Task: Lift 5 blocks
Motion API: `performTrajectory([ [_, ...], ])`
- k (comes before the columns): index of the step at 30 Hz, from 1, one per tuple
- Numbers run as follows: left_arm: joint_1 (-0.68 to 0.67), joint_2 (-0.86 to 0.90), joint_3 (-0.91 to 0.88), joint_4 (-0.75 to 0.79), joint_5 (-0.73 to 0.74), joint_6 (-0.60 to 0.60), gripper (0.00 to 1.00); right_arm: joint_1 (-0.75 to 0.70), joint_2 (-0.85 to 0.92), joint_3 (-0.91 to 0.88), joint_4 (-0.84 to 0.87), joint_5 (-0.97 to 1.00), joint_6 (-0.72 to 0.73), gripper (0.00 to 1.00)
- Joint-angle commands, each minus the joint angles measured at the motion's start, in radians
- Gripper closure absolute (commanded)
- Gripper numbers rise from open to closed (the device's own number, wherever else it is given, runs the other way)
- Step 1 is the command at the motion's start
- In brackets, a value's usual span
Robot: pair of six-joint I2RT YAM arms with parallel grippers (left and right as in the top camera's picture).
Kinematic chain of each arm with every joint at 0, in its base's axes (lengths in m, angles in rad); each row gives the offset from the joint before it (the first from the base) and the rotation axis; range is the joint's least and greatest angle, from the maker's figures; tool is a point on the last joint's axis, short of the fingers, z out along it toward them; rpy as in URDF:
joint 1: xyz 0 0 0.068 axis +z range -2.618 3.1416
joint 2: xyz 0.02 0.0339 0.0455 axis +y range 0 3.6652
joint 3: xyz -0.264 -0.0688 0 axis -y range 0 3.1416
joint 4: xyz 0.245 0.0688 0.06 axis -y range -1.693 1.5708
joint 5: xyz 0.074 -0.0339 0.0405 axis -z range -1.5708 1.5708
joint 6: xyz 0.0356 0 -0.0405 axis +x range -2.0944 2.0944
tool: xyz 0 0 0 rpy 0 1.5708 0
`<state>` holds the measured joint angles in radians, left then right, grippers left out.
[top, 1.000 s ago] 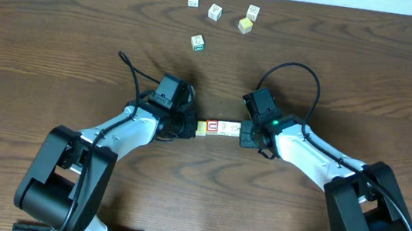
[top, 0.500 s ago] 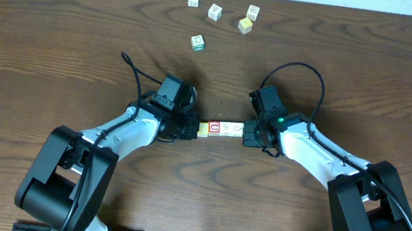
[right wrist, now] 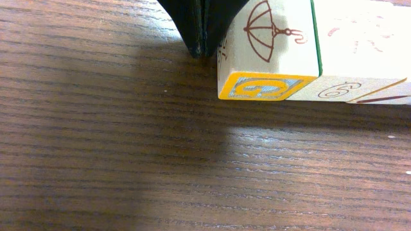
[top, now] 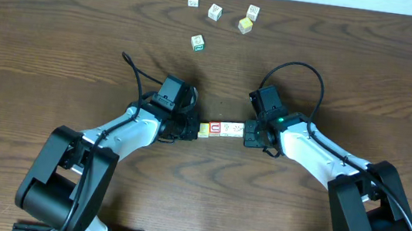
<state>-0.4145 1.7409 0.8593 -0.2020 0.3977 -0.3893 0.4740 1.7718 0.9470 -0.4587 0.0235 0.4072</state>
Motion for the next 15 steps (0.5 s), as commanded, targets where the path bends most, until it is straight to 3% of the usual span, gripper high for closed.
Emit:
performTrajectory([
  [1,-0.029,-0.001,0.027,0.015,0.106,0.003,0.93,0.016,0.014,0.008,0.002,-0.080,-0.023,0.96],
  [15,-0.029,-0.001,0.027,0.015,0.106,0.003,0.93,0.016,0.014,0.008,0.004,-0.080,0.019,0.99],
])
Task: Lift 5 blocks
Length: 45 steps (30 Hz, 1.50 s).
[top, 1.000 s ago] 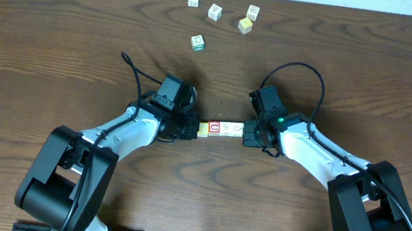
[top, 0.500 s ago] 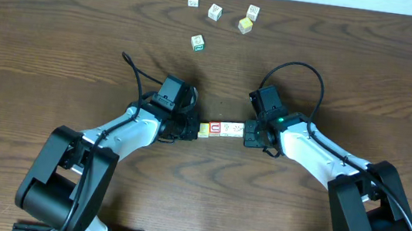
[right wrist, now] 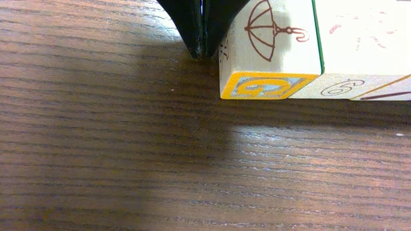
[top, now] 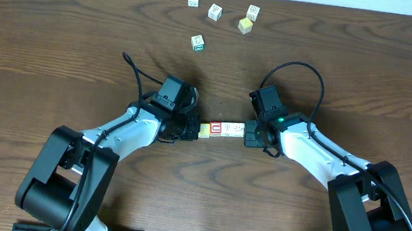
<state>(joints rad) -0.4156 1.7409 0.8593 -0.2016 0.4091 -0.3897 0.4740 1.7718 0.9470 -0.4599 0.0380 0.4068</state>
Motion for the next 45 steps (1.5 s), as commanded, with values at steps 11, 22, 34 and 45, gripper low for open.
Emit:
performTrajectory([
  [11,-0.028,-0.001,0.027,0.015,0.095,0.003,0.93,0.016,0.014,0.008,-0.001,-0.069,0.065,0.99],
  [22,-0.028,-0.001,0.027,0.014,0.095,0.003,0.93,0.016,0.014,0.008,-0.002,-0.063,0.075,0.99],
  [34,-0.028,-0.001,0.027,0.014,0.095,0.003,0.93,-0.005,-0.032,0.013,-0.053,0.029,0.062,0.99],
  [45,-0.028,-0.001,0.027,0.015,0.095,0.003,0.93,-0.008,-0.053,0.013,-0.051,0.024,0.106,0.99],
])
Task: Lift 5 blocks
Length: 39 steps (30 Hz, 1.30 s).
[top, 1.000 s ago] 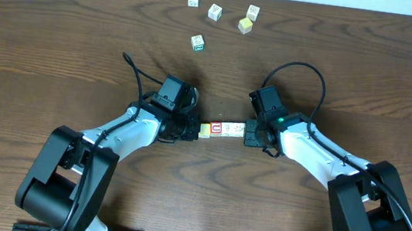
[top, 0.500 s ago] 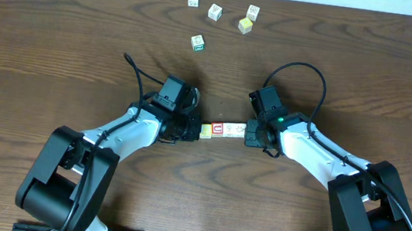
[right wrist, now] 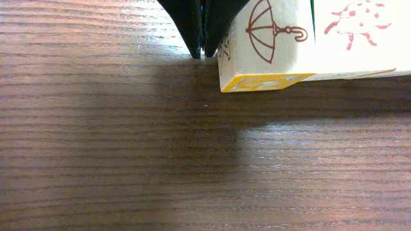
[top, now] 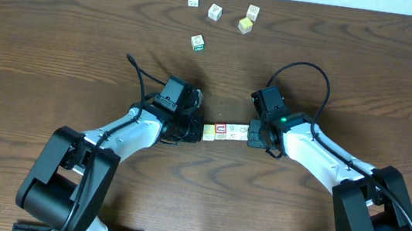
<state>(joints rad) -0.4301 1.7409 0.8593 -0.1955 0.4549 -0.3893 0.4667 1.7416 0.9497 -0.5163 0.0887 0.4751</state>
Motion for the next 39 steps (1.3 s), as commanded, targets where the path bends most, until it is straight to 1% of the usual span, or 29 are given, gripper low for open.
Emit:
performTrajectory([
  [1,-0.014,-0.001,0.027,0.009,0.049,0.003,0.93,-0.001,-0.023,0.010,0.008,-0.027,0.037,0.99],
  [8,-0.014,-0.001,0.027,0.009,0.048,0.003,0.93,0.001,-0.023,0.010,0.004,-0.079,0.045,0.99],
  [11,-0.013,-0.001,0.027,0.009,0.047,0.003,0.93,0.009,-0.023,0.010,0.005,-0.078,0.045,0.99],
  [16,-0.013,-0.001,0.027,-0.004,-0.005,0.003,0.92,0.024,-0.023,0.010,0.004,-0.078,0.045,0.99],
  [33,-0.013,-0.001,0.027,-0.006,-0.005,0.003,0.93,0.046,-0.021,-0.004,0.008,-0.046,0.045,0.99],
  [39,-0.014,-0.001,0.027,-0.007,-0.024,0.003,0.93,0.046,-0.021,-0.031,0.046,-0.044,0.045,0.98],
])
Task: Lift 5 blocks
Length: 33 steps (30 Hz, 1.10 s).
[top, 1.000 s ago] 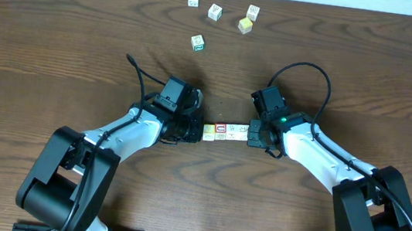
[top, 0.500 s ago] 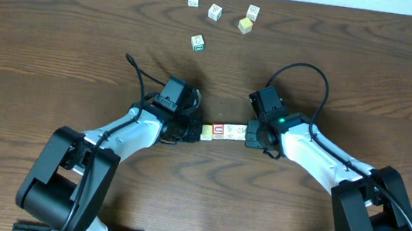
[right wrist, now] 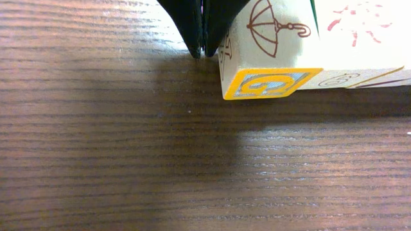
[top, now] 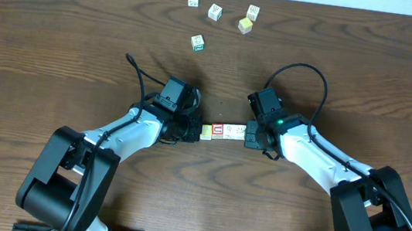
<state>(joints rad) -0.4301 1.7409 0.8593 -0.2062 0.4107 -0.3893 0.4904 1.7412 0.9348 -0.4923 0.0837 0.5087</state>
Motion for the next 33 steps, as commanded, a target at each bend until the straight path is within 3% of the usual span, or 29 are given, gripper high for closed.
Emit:
performTrajectory([
  [1,-0.013,-0.001,0.027,0.003,0.018,0.002,0.93,0.022,-0.021,-0.021,0.032,-0.039,0.011,0.98],
  [29,-0.013,-0.001,0.027,-0.035,-0.117,0.002,0.92,0.022,-0.021,-0.029,0.061,-0.039,0.010,0.99],
  [33,-0.013,-0.001,0.027,-0.040,-0.117,0.002,0.83,0.022,-0.021,-0.029,0.058,-0.039,0.011,0.97],
])
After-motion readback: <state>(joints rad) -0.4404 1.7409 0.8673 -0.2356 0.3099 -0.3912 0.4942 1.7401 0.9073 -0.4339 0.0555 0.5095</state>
